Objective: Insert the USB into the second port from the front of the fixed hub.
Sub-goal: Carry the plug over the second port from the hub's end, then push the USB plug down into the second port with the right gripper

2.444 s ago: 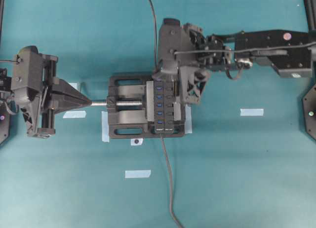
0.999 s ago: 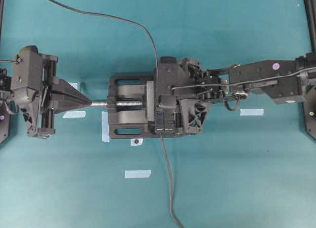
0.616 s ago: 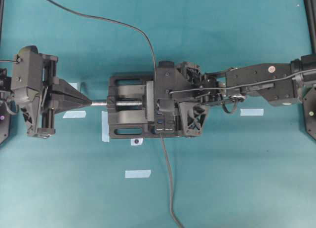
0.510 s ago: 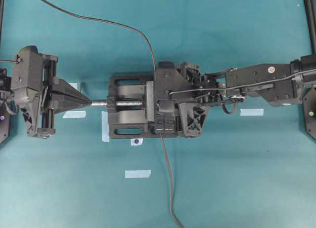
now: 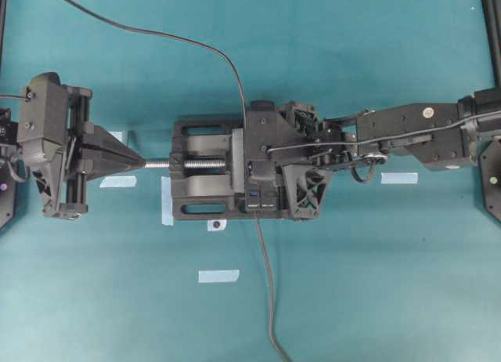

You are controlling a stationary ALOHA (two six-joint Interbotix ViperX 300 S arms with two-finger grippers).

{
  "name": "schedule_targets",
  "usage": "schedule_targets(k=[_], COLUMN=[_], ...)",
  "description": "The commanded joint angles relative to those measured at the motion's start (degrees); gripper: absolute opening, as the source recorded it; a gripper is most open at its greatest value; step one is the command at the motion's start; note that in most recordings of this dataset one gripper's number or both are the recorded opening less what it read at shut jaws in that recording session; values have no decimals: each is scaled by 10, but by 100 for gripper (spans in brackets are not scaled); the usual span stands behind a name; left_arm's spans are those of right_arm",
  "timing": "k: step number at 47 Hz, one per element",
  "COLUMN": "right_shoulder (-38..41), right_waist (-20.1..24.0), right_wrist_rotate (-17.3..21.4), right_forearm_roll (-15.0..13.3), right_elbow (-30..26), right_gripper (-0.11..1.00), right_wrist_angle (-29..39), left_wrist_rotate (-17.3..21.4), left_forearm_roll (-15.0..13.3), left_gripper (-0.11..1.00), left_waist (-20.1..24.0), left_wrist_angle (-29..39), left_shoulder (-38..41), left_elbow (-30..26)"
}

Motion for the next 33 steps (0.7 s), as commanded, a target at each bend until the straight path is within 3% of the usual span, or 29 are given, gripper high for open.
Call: schedule_targets(k=[1,33], right_shoulder=[-7,8], right_waist=[3,4], right_wrist_rotate=[5,5], right_forearm_roll=[2,6], right_elbow=[-4,-3], right_gripper=[7,7], right_wrist_angle=[-4,2], left_wrist_rotate=[0,-1], left_forearm_roll=[0,0], left_gripper=[0,0], left_waist=[-1,0], left_wrist_angle=[-5,-4], left_shoulder=[-3,-3], left_elbow=[-9,-8])
